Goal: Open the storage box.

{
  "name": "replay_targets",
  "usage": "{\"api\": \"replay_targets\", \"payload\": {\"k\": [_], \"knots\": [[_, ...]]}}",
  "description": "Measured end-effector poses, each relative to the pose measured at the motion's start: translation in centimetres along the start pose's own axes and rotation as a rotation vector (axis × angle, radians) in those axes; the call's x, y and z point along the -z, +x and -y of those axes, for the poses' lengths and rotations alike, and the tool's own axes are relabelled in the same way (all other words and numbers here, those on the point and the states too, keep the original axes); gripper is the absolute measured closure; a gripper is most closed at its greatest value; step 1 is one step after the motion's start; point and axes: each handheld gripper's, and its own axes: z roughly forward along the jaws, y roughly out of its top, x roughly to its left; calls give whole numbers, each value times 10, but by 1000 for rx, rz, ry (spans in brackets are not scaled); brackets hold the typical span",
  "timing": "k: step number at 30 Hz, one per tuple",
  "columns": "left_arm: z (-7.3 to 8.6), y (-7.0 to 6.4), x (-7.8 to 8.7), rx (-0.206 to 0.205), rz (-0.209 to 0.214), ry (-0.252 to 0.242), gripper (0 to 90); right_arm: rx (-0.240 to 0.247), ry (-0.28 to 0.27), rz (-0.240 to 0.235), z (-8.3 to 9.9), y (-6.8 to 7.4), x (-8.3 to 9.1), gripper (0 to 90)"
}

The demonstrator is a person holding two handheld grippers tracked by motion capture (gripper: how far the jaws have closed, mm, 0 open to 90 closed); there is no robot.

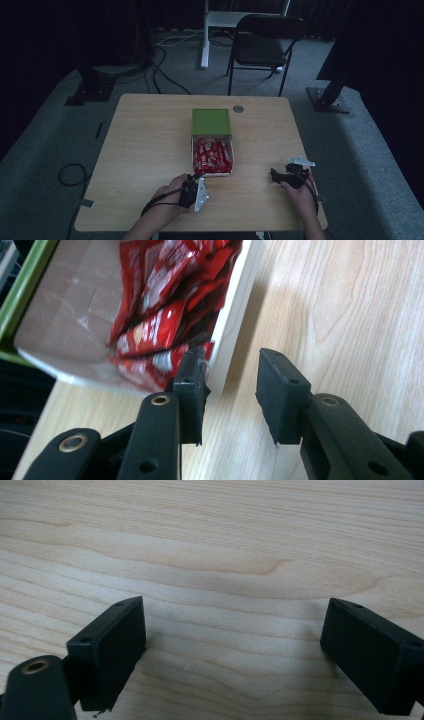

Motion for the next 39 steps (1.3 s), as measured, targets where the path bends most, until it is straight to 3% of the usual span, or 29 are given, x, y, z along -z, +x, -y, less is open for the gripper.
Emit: {"api": "replay_targets", "payload": {"k": [6, 12, 23, 39], "knots": [[15, 6, 4, 68, 14, 2, 639, 0, 0, 0, 0, 0, 0, 104], [38, 20, 7, 196, 15, -61, 621, 0, 0, 0, 0, 0, 0, 104], [67, 32, 1, 374, 18, -71, 621, 0, 0, 2, 0, 0, 0, 104], [108, 54, 2, 607, -53, -54, 497, -1, 0, 2, 0, 0, 0, 104]]}}
